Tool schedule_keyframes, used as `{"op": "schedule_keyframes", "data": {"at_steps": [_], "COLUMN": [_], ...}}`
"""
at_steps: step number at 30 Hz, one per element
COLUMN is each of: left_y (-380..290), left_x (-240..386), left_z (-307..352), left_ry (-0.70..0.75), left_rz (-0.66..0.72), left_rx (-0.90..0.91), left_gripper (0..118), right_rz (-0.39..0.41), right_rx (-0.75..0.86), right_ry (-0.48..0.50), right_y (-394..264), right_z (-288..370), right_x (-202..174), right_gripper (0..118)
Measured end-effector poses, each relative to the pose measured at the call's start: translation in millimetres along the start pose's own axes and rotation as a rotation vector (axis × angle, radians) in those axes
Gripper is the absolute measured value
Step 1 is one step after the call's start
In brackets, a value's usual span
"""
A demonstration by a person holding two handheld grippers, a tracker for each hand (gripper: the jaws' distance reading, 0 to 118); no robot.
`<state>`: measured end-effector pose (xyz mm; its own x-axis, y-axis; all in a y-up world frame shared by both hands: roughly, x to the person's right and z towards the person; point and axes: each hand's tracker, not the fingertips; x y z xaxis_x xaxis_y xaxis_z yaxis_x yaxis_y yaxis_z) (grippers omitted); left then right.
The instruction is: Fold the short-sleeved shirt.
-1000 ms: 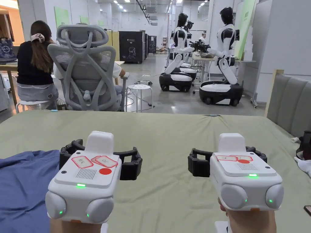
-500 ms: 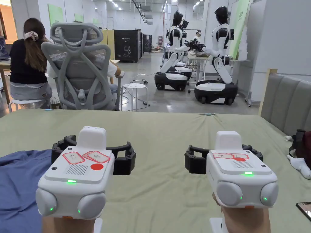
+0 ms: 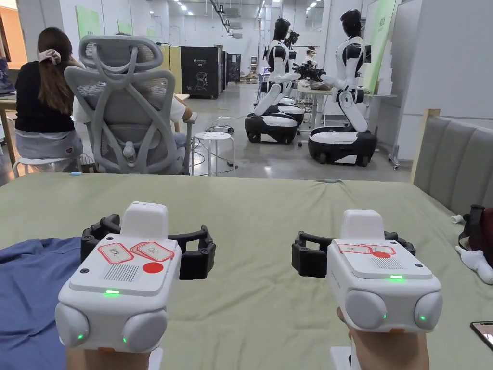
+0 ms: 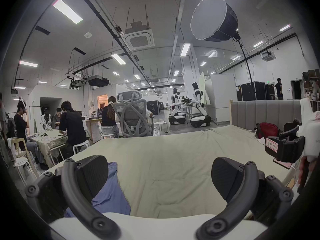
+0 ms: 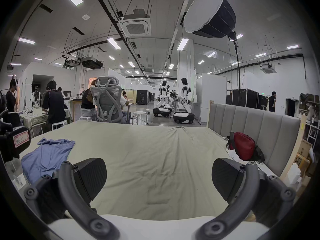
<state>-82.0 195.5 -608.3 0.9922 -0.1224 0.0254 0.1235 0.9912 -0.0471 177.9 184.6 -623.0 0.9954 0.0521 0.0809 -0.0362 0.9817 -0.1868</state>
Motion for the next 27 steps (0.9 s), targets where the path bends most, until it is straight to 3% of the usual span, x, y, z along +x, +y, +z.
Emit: {"op": "schedule_keyframes", "data": {"at_steps": [10,14,19,27], "left_y": [-6.2,-6.2,-6.4,-7.3], "left_x": [0.5,-0.1,1.4,1.1], "left_z": [0.2,0.9,0.5,0.9], "left_ry": [-0.002,-0.005,0.002,0.006], "left_rz": [0.0,0.019,0.008,0.016], "left_rx": [-0.011,-0.004,-0.008,-0.008], "left_gripper": [118,118,118,118], "right_rz": [-0.004,0.043,0.045,0.02], "right_rx": [-0.006,-0.012,-0.015,-0.016], "right_ry": [0.01,-0.035,-0.063,0.001], "right_y": [-2.4,-1.9,-2.2,-4.7], "right_z": [0.8,-0.9,-2.4,0.7], "right_x": [-0.6,-5.6,-8.2,-1.2], "right_gripper": [118,118,118,117]}}
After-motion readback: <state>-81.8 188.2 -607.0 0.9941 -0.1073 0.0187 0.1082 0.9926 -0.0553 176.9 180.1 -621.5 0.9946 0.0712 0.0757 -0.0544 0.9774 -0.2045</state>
